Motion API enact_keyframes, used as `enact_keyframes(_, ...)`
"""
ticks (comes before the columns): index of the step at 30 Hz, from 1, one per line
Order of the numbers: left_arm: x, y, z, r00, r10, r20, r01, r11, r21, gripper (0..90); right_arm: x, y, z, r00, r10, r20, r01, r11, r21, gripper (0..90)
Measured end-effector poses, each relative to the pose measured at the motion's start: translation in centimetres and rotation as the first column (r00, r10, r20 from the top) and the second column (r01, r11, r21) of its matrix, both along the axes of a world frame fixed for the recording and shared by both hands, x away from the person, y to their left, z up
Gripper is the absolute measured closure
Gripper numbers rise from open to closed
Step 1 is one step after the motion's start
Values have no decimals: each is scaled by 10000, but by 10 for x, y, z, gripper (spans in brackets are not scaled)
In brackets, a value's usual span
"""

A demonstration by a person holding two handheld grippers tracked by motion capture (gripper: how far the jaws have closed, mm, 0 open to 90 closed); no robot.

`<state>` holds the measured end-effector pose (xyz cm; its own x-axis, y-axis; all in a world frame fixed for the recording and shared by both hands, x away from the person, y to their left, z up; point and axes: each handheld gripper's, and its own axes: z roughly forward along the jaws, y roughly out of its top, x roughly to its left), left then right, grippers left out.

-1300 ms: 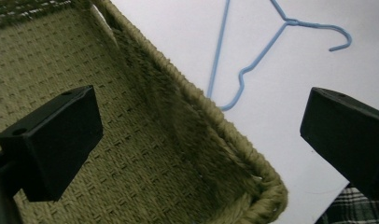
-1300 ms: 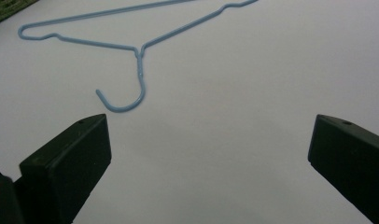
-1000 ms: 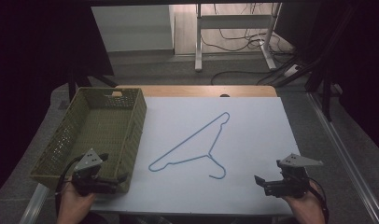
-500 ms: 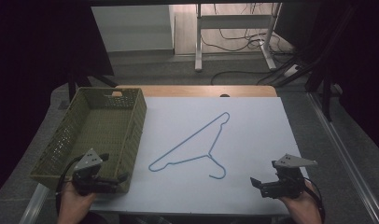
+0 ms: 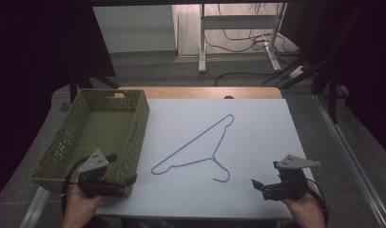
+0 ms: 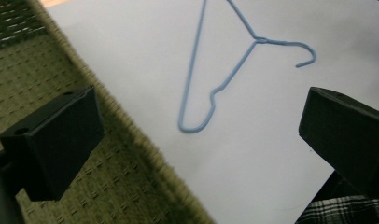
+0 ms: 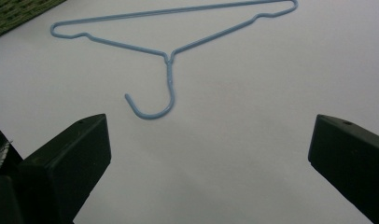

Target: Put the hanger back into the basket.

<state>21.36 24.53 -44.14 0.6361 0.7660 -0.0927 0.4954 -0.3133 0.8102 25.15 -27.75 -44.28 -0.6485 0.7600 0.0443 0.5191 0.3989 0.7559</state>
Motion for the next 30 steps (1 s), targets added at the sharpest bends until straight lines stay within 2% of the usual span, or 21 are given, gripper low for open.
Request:
enact_keyframes(2,1,-3,3,9998,-192,-7,192,9996,-228,0,1,1,1,10000,2,56,-2,10000,-2,0)
enact_keyframes(8,3,-14,9,9985,-547,86,551,9971,-523,1,4,3,5,9999,-144,11,144,9997,179,0)
enact_keyframes(12,7,-24,11,9978,-657,-14,656,9971,-379,5,5,5,7,9999,-138,-77,140,9996,254,0)
enact_keyframes(21,16,-53,12,9914,-1306,-18,1306,9913,-151,7,10,10,7,9995,24,-306,-20,9999,122,0)
enact_keyframes(25,20,-64,9,9885,-1508,-115,1508,9886,24,9,11,13,8,9995,93,-285,-91,9999,74,0)
enact_keyframes(30,24,-75,5,9844,-1748,-217,1749,9846,34,9,13,18,7,9994,234,-248,-233,9997,60,0)
